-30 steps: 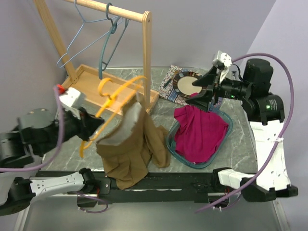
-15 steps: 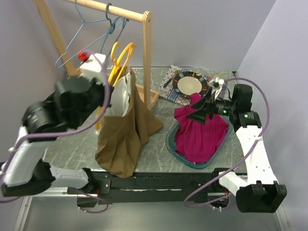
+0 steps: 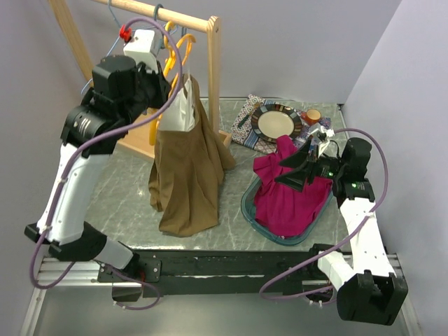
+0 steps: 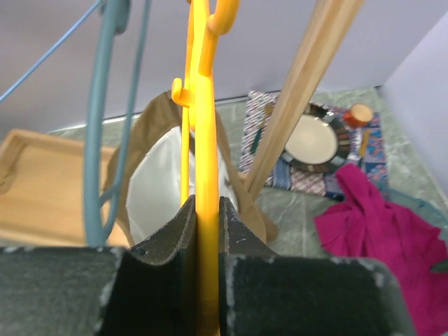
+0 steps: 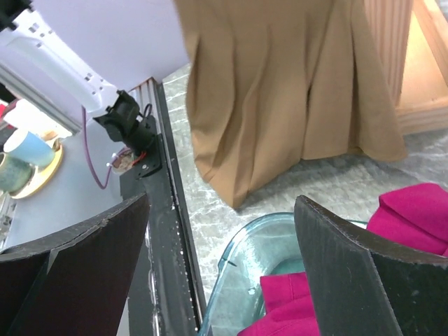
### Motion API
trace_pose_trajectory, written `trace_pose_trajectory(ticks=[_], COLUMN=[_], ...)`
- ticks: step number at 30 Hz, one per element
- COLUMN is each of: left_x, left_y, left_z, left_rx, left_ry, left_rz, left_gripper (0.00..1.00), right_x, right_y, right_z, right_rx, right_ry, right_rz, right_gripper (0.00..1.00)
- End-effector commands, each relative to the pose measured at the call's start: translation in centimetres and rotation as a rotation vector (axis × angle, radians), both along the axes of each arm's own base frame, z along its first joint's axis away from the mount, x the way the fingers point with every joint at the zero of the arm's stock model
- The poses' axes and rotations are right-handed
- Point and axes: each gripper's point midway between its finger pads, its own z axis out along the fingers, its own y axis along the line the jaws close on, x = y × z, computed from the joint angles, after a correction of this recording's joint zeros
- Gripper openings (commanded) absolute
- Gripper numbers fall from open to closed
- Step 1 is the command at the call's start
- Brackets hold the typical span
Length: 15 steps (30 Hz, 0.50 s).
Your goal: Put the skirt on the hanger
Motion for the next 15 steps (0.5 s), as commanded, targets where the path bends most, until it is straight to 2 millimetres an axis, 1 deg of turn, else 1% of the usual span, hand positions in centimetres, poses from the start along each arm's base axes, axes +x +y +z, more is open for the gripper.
trace_pose_trajectory(ticks=[1, 2, 3, 5, 6, 7, 9, 10, 12, 13, 15], left_x=[1.3, 1.8, 2.6, 3.3, 4.2, 4.3, 5.3, 5.4, 6.1, 6.7, 7.2], left_y=[-2.0, -2.2, -2.7, -2.8, -3.1, -2.8, -3.0, -3.2, -3.3, -3.3, -3.0], left_z=[9.7, 9.7, 9.8, 10.5, 10.2, 11.0, 10.9, 11.0, 10.5, 9.8, 9.3], left_rx=[-0.199, -0.206, -0.215, -0.236, -0.238, -0.254, -0.261, -0.266, -0.264, -0.257, -0.25], left_ry=[-0.294, -0.296, -0.305, -0.325, -0.321, -0.347, -0.348, -0.353, -0.343, -0.33, -0.32], left_rz=[-0.14, -0.147, -0.155, -0.157, -0.157, -0.151, -0.145, -0.158, -0.153, -0.145, -0.133], left_gripper=[0.01, 0.01, 0.01, 0.01, 0.01, 0.01, 0.01, 0.01, 0.01, 0.01, 0.01], right_x=[-0.7, -0.8, -0.9, -0.9, -0.9, -0.9, -1.0, -1.0, -1.1, -1.1, -1.1], right_y=[0.0, -0.1, 0.0, -0.1, -0.1, -0.1, -0.1, -0.1, 0.0, 0.0, 0.0], right_z=[1.3, 1.3, 1.3, 1.4, 1.3, 1.4, 1.4, 1.4, 1.4, 1.5, 1.5], right_rx=[0.006, 0.009, 0.008, 0.007, 0.008, 0.008, 0.01, 0.011, 0.01, 0.009, 0.009], right_ry=[-0.076, -0.074, -0.078, -0.083, -0.08, -0.082, -0.08, -0.077, -0.082, -0.085, -0.086], right_rz=[0.032, 0.035, 0.036, 0.035, 0.036, 0.038, 0.041, 0.041, 0.044, 0.044, 0.044], right_gripper=[0.91, 0.91, 0.91, 0.91, 0.91, 0.91, 0.91, 0.91, 0.91, 0.91, 0.91])
